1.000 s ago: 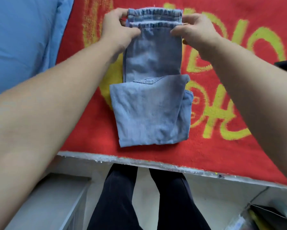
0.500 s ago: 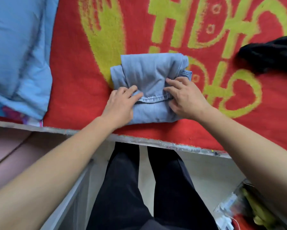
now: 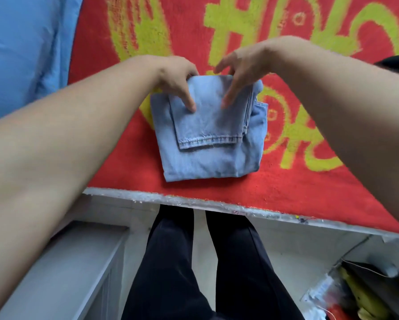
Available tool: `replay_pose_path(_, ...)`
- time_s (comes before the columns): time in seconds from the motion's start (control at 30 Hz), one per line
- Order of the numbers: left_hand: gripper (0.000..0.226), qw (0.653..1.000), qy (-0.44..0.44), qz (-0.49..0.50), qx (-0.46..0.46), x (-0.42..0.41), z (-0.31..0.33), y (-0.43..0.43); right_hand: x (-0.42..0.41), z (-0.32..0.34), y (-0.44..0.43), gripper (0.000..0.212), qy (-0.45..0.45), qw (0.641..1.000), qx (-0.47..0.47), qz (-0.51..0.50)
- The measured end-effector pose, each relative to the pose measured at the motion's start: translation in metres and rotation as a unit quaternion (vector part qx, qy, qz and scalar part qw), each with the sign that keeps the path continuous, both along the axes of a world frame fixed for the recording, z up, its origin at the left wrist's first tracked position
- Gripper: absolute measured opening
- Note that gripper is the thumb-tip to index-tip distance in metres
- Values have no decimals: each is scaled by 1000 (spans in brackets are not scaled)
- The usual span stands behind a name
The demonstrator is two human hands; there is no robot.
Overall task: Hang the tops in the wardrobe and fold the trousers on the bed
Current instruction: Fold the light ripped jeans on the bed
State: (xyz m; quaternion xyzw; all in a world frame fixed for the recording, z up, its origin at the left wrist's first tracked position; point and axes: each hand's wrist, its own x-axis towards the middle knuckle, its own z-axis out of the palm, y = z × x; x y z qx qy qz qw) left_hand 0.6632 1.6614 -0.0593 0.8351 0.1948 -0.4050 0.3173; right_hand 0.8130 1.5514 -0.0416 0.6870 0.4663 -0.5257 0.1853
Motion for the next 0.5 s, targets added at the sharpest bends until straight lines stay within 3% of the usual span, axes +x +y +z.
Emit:
replay_pose_path(0.07, 69, 999, -4, -21, 29, -3, -6, -12, -8, -12, -11, 94, -23, 999, 10, 21)
replay_pose_path(0.2, 61, 997, -22, -27, 74, -16, -12, -28, -17, -21, -33, 86, -41, 997, 72, -4)
replay_pose_path(0.37, 12, 992, -51, 5, 114, -37, -13, -47, -31, -9, -35, 49, -88, 994, 62, 8)
replay_pose_path(0.5, 27, 970, -100, -15, 223, -51, 16, -62, -48, 25, -48, 26, -146, 981, 129, 9)
